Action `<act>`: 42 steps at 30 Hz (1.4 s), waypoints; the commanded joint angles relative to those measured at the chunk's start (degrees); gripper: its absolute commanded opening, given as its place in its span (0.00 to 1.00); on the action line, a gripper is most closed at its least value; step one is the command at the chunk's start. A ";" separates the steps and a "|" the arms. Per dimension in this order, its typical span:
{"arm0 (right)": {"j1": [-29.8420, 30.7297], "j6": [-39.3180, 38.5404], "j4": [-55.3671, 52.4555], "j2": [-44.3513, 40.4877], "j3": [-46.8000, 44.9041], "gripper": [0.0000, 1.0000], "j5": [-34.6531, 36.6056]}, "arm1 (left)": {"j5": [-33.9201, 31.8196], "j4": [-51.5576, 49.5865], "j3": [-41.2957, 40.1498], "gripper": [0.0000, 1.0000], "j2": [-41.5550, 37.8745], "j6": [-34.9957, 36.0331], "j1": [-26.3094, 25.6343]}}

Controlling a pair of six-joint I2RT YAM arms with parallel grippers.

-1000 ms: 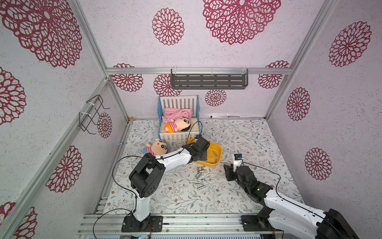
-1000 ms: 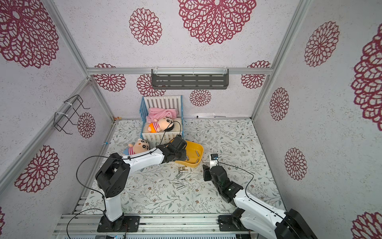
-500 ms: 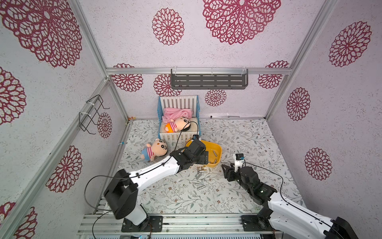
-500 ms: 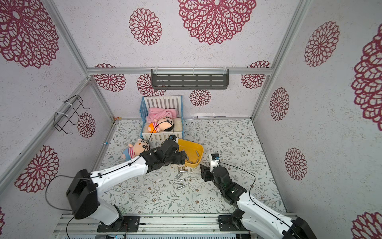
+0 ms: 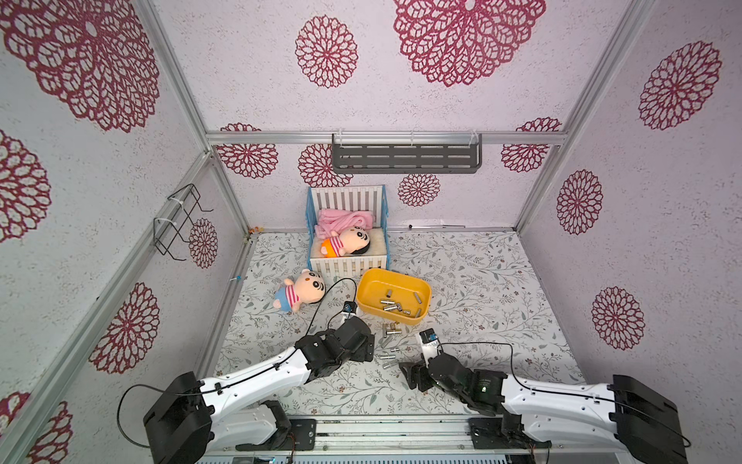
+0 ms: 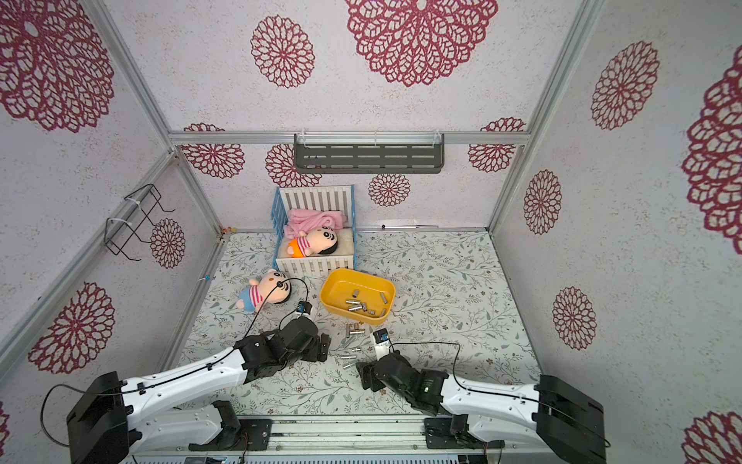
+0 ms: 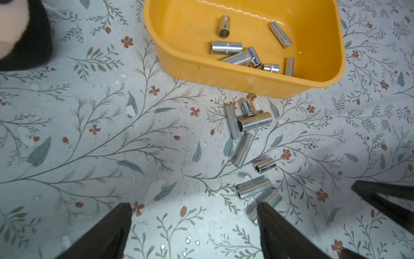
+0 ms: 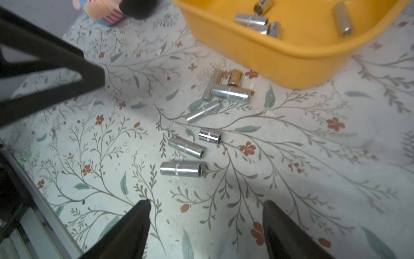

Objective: Put the screws on the desktop into the storage box
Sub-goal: Pick up the screw from the center of the board.

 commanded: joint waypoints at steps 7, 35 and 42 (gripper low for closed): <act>5.10 6.18 7.55 6.67 0.45 0.84 5.01 | 0.61 1.86 1.23 0.94 2.55 0.75 0.33; 5.95 6.18 3.14 28.58 13.99 0.79 11.36 | 2.88 2.96 0.44 0.94 4.34 -0.17 3.30; 6.02 6.14 1.58 29.61 14.62 0.74 12.95 | 2.90 3.04 0.31 0.93 4.19 -0.26 3.31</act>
